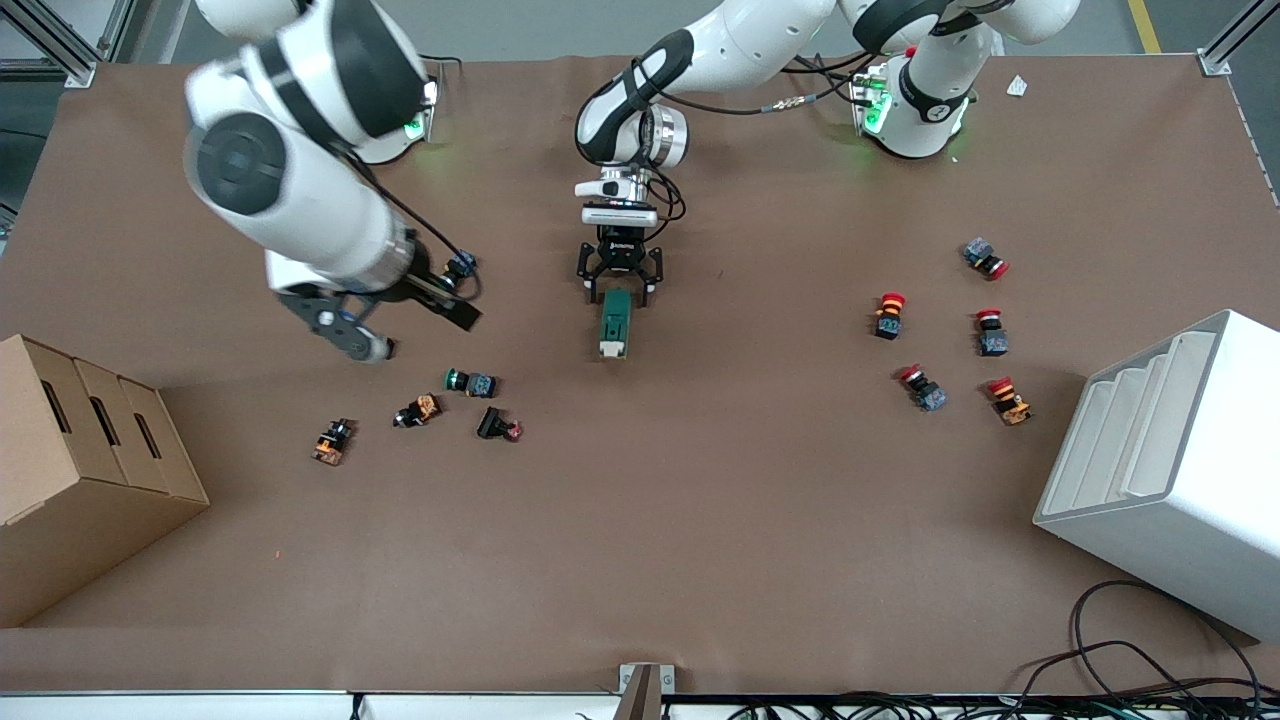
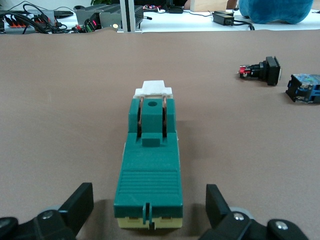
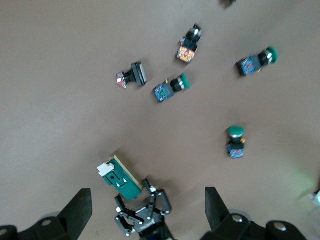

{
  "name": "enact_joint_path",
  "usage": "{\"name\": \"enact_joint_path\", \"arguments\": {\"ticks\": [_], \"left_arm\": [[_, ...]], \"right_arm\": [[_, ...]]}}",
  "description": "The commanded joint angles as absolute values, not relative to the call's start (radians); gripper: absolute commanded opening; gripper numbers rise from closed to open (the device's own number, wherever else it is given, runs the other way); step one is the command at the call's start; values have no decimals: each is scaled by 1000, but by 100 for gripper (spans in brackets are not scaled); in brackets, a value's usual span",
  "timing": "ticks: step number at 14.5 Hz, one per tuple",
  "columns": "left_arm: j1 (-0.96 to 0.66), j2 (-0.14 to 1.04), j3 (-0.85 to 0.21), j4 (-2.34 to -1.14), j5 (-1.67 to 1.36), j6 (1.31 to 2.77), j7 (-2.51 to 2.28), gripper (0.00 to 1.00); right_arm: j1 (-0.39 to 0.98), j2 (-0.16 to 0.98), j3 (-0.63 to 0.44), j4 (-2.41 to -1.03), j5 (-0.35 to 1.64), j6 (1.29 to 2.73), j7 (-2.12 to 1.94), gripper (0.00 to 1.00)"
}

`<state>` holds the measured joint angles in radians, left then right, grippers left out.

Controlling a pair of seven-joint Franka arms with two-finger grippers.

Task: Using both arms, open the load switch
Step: 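Flip the switch lever with the right gripper while the left gripper holds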

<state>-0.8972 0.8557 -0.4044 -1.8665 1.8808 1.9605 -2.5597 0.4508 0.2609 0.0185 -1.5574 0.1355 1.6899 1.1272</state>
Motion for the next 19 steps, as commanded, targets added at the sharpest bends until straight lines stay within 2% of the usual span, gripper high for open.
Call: {"name": "enact_joint_path", "arguments": {"ticks": [1,7,12,15,19], "left_arm": [[-910,870,-403,-1856,1890,1950,-2557,99],[-914,891,-403,-1845,1885,1950,-2557,100],[-916,896,-403,-1845,1882,1950,-2560,100],[-916,896,-403,-1845,1882,1950,-2560,100],[-916,896,-403,-1845,1881,1950,-2560,100]], "right_arm": [[501,339,9,-1542,146,1736,1265,100],[566,529,9,-1480,238,1790,1488,100],[664,678,8,-1470,233,1936,1661,100],[696,730,8,-1471,233,1999,1693,100],[706,749,8,-1471,229,2005,1690,100]]}}
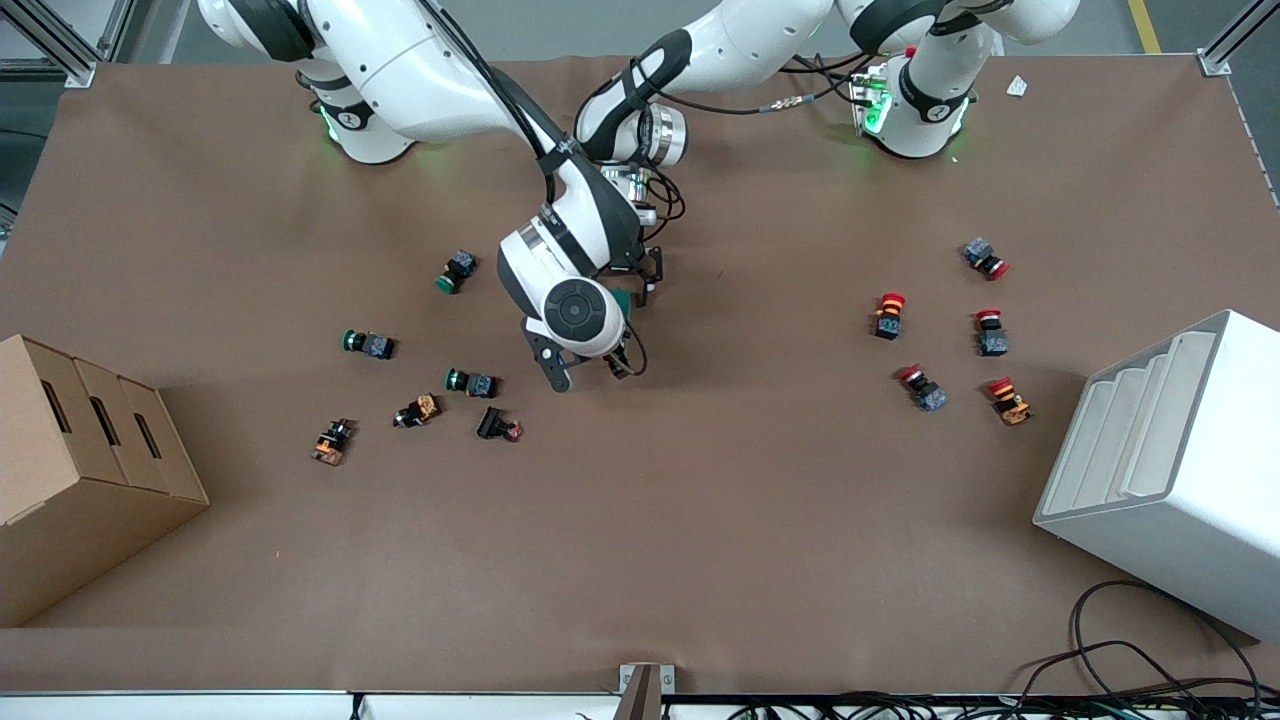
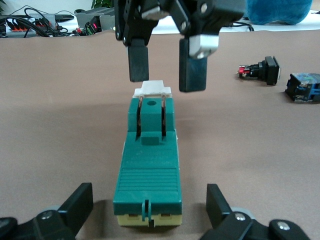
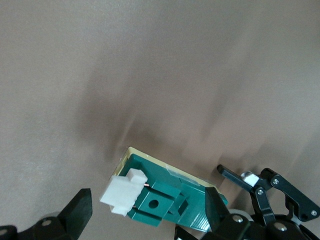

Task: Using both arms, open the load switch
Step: 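Flip the switch lever with the right gripper while the left gripper holds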

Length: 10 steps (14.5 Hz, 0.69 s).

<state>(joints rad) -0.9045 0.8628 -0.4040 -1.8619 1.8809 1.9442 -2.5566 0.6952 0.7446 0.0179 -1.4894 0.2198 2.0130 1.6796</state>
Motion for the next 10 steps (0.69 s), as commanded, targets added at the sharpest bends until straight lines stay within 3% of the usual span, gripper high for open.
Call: {"name": "enact_joint_path", "arguments": {"ticks": [1,10], "left_arm": [[-916,896,-403,-1845,1881,1950,-2560,100],[-914,896,-403,-1845,1882,1944,-2560,100]], "right_arm": [[707,749,8,-1471,224,2003,1686,100],[733,746,8,-1468,198,1888,1677,100]]}}
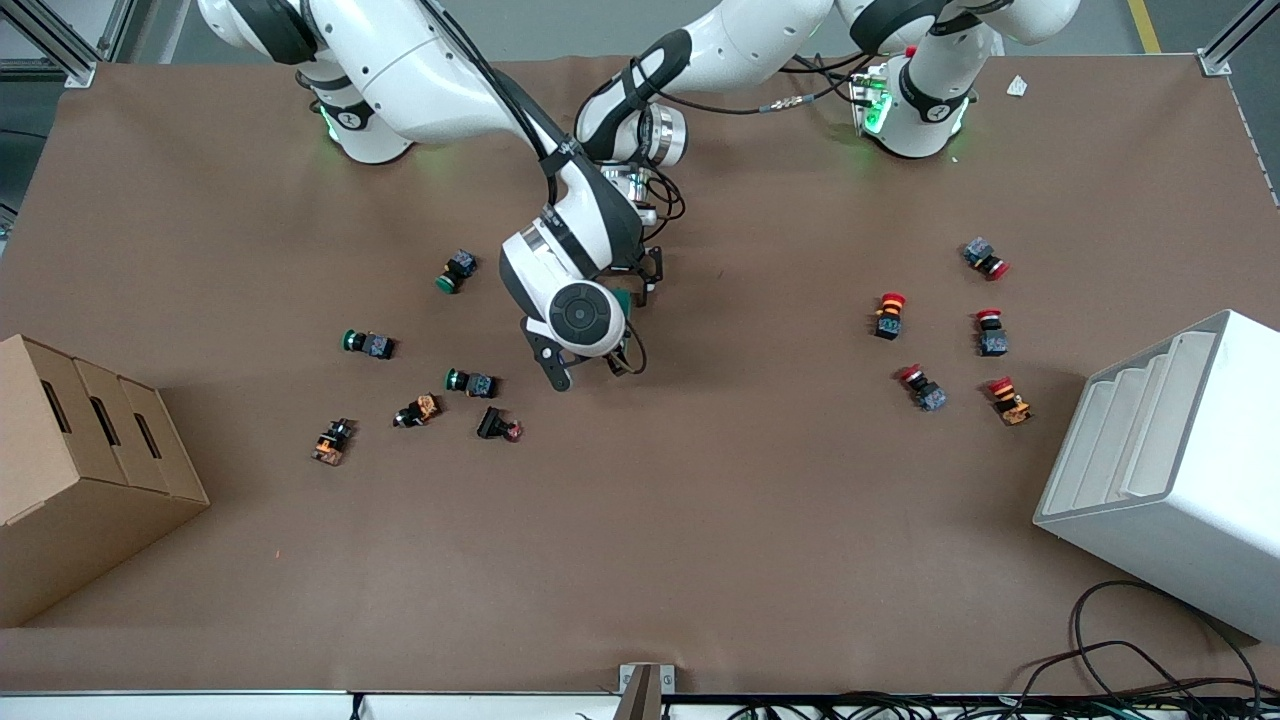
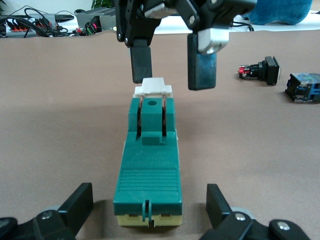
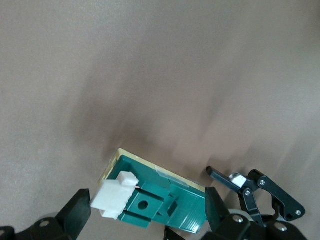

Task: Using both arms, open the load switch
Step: 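Flip the switch lever with the right gripper while the left gripper holds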

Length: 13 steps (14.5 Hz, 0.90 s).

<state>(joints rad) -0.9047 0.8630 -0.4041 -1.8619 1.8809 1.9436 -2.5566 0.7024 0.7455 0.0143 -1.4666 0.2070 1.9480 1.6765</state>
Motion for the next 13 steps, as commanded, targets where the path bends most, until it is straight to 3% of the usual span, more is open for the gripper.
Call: {"name": "enact_joint_path", "arguments": {"ticks": [1,13], "left_arm": [[-914,894,-403,-1845,1882,1942,-2560,100],[-914,891,-405,-1847,1876,1908,-2562,100]], "right_arm": [[733,746,8,-1467,198,1881,1675,100],[782,738,20,-1433,199,1703,1677,100]]}}
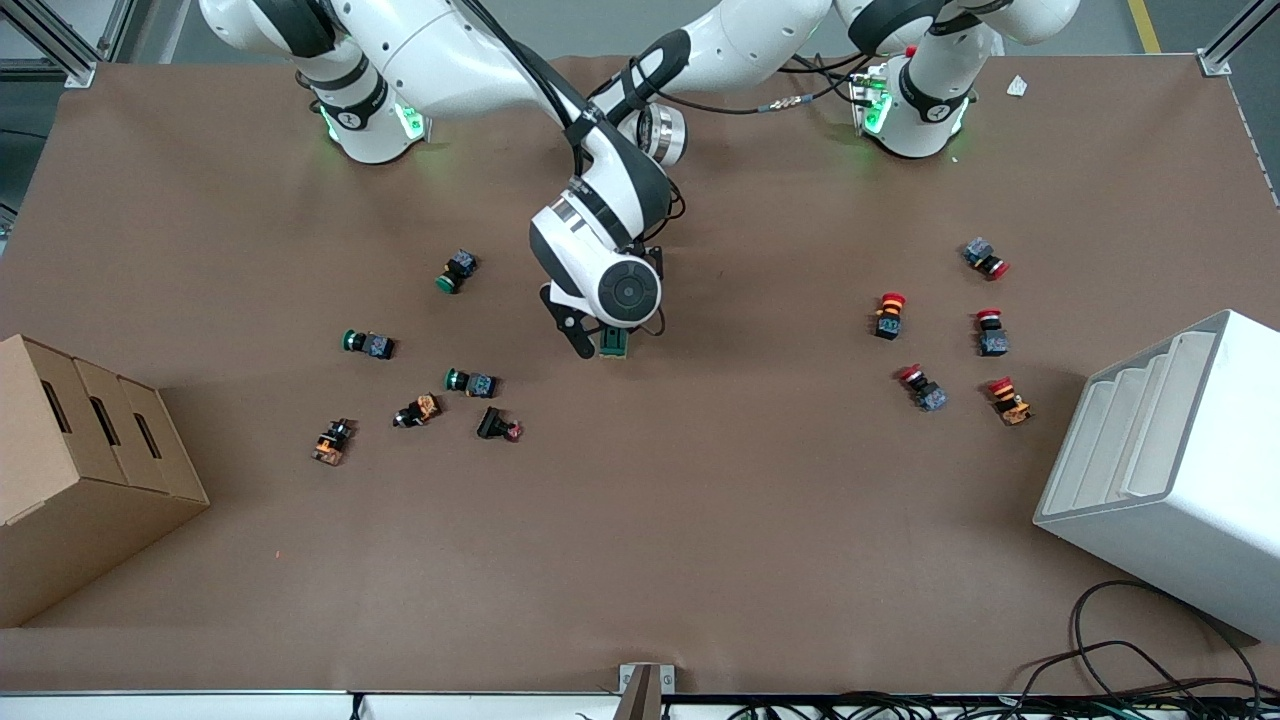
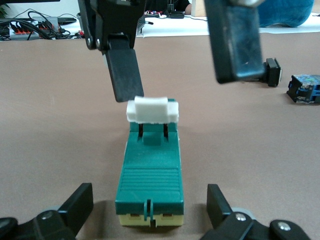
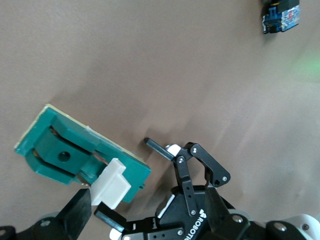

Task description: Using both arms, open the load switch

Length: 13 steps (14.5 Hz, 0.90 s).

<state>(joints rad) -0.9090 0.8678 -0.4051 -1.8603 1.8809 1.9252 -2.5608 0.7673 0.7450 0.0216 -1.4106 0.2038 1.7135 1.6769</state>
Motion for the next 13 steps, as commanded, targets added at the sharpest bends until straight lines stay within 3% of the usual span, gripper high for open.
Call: {"name": "enact_joint_path", "arguments": {"ticks": [1,13], "left_arm": [[-914,891,-405,-1848,1876,1908,-2560,100],[-916,893,-405,-1848,1876,1908,-2557,100]], "right_arm": [[791,739,20,-1437,198,1703,1677,100],[807,749,18,-1477,155,1736,1674,100]]}}
